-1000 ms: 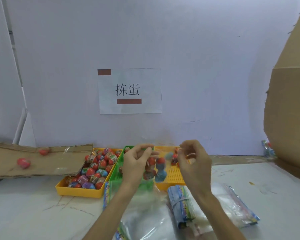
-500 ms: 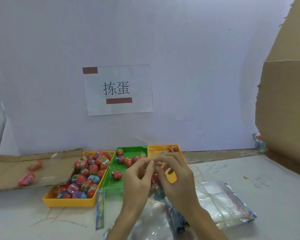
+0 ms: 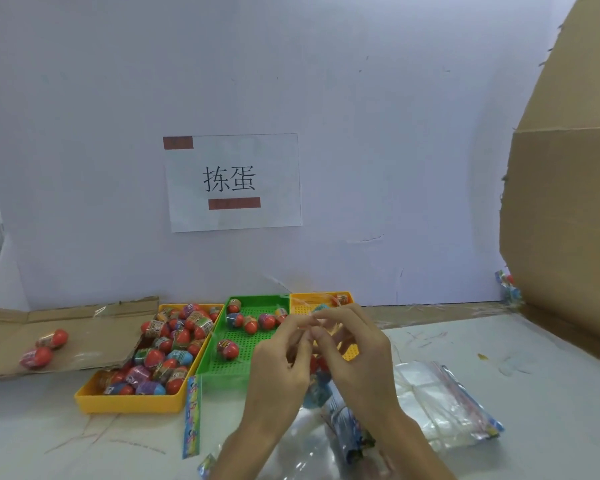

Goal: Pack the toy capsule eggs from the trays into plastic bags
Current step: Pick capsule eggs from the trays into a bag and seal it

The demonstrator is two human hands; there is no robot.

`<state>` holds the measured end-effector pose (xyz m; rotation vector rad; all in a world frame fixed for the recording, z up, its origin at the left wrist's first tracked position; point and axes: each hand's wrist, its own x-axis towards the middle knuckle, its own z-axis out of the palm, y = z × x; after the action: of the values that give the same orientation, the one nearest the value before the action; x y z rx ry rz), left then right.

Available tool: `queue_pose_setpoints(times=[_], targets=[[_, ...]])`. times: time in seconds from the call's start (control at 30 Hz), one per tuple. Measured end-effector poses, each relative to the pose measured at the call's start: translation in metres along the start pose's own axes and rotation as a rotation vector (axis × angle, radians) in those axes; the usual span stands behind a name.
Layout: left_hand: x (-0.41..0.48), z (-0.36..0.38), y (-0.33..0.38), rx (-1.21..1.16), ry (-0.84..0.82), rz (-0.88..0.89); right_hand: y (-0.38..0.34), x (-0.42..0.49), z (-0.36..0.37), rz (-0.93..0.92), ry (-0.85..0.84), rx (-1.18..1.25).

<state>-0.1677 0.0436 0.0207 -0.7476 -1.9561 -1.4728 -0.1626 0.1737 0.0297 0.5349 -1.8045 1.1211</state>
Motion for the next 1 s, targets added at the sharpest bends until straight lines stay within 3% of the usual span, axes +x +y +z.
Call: queue_pose_setpoints(times=[0.53, 0.83, 1.0], targets=[[-0.0077, -0.0010, -0.0028, 0.138, -0.068, 0.059, 0.0030, -0.0035, -0.0052, -0.100, 0.005, -0.113], [-0.0083, -0.0007, 0.0027, 0.134, -0.086, 0.066, 0.0034, -0.0048, -0.0082, -0.077, -0.025, -0.179], [-0.0063, -0.0011, 0.0021, 0.029, -0.081, -0.022, 0.0026, -0.0009, -0.0098, 0.009, 0.057, -0.122]])
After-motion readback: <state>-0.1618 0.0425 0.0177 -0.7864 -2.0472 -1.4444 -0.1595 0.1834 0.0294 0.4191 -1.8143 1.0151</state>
